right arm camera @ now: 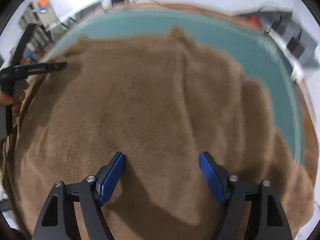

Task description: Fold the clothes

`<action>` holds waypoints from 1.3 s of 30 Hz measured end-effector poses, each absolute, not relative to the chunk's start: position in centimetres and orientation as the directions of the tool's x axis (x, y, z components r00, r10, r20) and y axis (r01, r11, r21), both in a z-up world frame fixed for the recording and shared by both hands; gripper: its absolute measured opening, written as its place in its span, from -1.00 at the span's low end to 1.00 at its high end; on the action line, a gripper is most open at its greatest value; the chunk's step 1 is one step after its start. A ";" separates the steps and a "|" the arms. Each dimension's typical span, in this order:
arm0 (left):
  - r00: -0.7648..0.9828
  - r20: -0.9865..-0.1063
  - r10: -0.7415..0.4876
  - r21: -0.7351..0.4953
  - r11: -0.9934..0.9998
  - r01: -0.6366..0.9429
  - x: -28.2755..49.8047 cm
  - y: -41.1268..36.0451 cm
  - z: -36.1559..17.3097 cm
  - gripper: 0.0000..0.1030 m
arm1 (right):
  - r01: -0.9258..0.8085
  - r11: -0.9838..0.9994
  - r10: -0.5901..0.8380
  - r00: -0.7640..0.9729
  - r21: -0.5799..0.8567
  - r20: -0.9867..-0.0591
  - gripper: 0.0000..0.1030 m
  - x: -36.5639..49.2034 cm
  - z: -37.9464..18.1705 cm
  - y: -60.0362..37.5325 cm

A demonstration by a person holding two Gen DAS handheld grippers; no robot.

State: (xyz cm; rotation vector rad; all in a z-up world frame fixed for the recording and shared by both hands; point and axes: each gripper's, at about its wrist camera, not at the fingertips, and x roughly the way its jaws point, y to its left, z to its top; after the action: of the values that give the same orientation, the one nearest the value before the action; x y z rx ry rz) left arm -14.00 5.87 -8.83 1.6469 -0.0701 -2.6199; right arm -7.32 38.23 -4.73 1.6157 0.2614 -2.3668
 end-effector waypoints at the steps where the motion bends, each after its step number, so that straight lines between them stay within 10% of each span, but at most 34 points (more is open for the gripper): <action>1: -0.441 -0.895 -0.068 0.069 -0.998 0.013 -13.4 5.9 -8.1 0.69 | 0.290 -0.957 -0.105 -0.345 0.000 -0.933 0.53 -7.2 -4.3 38.6; 21: -0.364 -0.931 0.003 0.018 -0.998 -0.054 6.3 11.5 -7.9 0.69 | 0.427 -0.879 -0.320 -0.191 0.215 -0.928 0.53 16.1 -3.2 40.4; 39: -0.346 -0.937 -0.043 0.037 -0.999 0.025 11.5 13.0 -9.7 0.81 | 0.419 -0.908 -0.125 -0.290 -0.009 -0.949 0.72 23.4 -6.6 40.4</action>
State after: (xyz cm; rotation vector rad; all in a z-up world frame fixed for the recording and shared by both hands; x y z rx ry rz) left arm 11.54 12.96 -9.71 1.7714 -0.0246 -2.5436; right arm 23.45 40.42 -6.58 1.6203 0.3658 -2.2507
